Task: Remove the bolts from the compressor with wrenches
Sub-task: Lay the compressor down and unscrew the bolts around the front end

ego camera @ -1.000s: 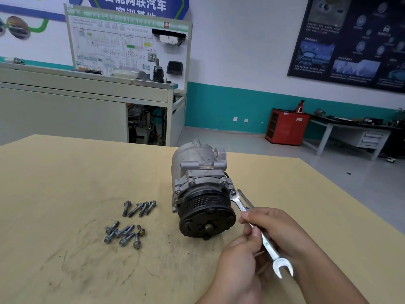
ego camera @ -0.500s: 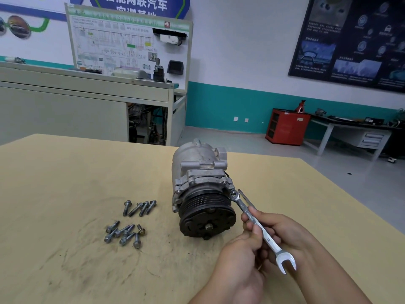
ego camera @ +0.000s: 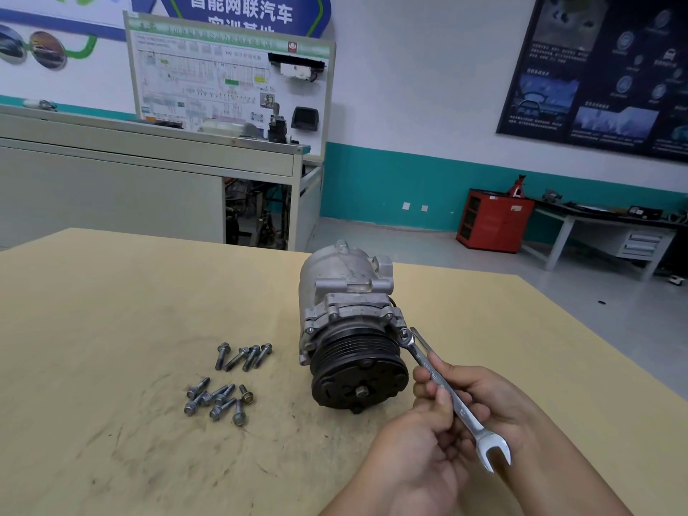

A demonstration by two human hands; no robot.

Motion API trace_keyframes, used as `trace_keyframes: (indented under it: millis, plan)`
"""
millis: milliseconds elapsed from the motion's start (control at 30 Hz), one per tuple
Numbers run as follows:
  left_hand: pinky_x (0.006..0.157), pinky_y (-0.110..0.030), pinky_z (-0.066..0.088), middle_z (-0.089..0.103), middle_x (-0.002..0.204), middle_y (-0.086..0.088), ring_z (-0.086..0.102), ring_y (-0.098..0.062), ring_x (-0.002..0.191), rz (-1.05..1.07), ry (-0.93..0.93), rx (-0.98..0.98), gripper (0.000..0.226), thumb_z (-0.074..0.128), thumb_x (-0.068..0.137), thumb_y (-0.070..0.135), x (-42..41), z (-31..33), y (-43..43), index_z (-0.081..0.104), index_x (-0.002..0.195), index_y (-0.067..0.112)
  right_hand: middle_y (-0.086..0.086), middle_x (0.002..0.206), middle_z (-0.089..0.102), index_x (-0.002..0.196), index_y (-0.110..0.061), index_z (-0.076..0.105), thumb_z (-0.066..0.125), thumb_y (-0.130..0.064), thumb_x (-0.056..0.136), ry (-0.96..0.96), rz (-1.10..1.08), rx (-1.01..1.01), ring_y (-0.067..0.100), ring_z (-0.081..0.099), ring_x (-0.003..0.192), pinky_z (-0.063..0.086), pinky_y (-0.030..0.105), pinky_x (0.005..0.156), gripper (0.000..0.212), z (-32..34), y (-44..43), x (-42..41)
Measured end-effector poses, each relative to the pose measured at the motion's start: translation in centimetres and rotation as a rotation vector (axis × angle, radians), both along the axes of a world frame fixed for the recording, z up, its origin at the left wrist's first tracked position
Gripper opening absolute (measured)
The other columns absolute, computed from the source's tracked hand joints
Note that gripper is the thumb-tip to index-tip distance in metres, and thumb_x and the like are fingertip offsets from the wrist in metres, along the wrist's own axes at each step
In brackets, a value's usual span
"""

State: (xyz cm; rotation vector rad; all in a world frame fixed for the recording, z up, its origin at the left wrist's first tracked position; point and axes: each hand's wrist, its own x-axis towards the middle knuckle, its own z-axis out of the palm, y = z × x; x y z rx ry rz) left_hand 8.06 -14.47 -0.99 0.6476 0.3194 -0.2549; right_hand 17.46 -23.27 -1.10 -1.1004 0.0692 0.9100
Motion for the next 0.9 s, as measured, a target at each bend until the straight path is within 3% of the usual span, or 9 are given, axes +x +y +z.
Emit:
trace_keyframes:
  millis: [167,233,333,433,533,633,767,833,900]
  plan:
    - [0.04,-0.016,0.046,0.066,0.058,-0.012,0.062,-0.012,0.042,-0.015,-0.013,-0.027,0.03,0.048,0.096,0.011,-0.2,-0.1,0.0,0.063,0.072,0.002,0.007,0.055,0.053,0.071,0.006,0.066,0.07,-0.019,0.068,0.032,0.013,0.101,0.006,0.04,0.029,0.042,0.017,0.031,0.026,0.4,-0.3,-0.4]
    - [0.04,-0.017,0.047,0.066,0.056,-0.012,0.063,-0.013,0.044,-0.026,-0.012,-0.04,0.038,0.048,0.096,0.01,-0.1,-0.2,0.2,0.067,0.064,0.003,0.007,0.055,0.052,0.07,0.005,0.063,0.089,-0.01,0.053,0.061,0.064,0.194,0.006,0.038,0.03,0.041,0.017,0.03,0.035,0.5,-0.2,-0.4]
    - [0.041,-0.018,0.046,0.064,0.052,-0.008,0.061,-0.012,0.041,-0.023,-0.001,-0.072,0.056,0.048,0.096,0.009,0.2,-0.4,0.3,0.069,0.045,0.006,0.004,0.052,0.046,0.061,-0.002,0.059,0.095,-0.007,0.03,0.035,0.109,0.206,0.006,0.035,0.037,0.037,0.015,0.036,0.048,0.2,0.1,-0.2]
    - [0.04,-0.019,0.047,0.062,0.049,-0.009,0.059,-0.013,0.036,0.003,0.008,-0.156,0.053,0.051,0.095,0.01,0.5,-0.7,0.1,0.068,0.045,0.003,0.004,0.05,0.044,0.059,-0.004,0.056,0.091,-0.016,0.047,0.0,0.069,0.12,0.008,0.036,0.04,0.028,0.01,0.049,0.04,0.3,0.5,-0.2]
    - [0.043,-0.02,0.044,0.065,0.054,-0.006,0.057,-0.016,0.037,-0.029,0.031,-0.211,0.043,0.057,0.089,0.018,0.5,-0.7,-0.2,0.072,0.05,0.006,0.005,0.049,0.046,0.058,-0.004,0.056,0.067,-0.018,0.064,-0.014,-0.027,0.022,0.01,0.042,0.037,0.035,0.014,0.045,0.019,0.7,0.4,-0.3]
    - [0.049,-0.022,0.042,0.07,0.063,-0.008,0.06,-0.018,0.042,-0.056,0.001,-0.198,0.039,0.056,0.086,0.022,0.4,-1.0,-0.4,0.074,0.054,0.008,0.005,0.05,0.047,0.053,-0.005,0.058,0.067,-0.019,0.063,-0.08,-0.079,-0.075,0.011,0.042,0.041,0.036,0.016,0.041,0.02,0.8,0.4,-0.4]
    - [0.05,-0.025,0.047,0.069,0.065,-0.012,0.063,-0.022,0.048,-0.045,0.006,-0.129,0.027,0.063,0.079,0.018,0.2,-1.3,-0.3,0.073,0.058,0.003,0.003,0.048,0.047,0.051,-0.009,0.059,0.068,-0.022,0.063,-0.256,-0.079,-0.227,0.005,0.033,0.031,0.024,0.013,0.033,0.019,1.0,0.6,-1.0]
    - [0.045,-0.024,0.05,0.067,0.063,-0.014,0.06,-0.023,0.044,-0.02,0.027,-0.064,0.017,0.068,0.069,0.014,-0.1,-1.0,-0.1,0.072,0.06,0.0,0.005,0.046,0.048,0.052,-0.008,0.058,0.065,-0.017,0.07,-0.319,-0.07,-0.246,0.005,0.029,0.026,0.021,0.009,0.03,0.022,1.1,0.7,-1.2]
    - [0.038,-0.019,0.048,0.063,0.055,-0.016,0.055,-0.02,0.036,0.031,0.013,-0.007,0.021,0.068,0.075,0.008,0.0,-1.1,0.0,0.069,0.057,-0.004,0.007,0.045,0.051,0.053,-0.006,0.057,0.064,-0.011,0.08,-0.401,-0.077,-0.288,0.006,0.029,0.023,0.021,0.007,0.028,0.028,0.9,0.8,-1.4]
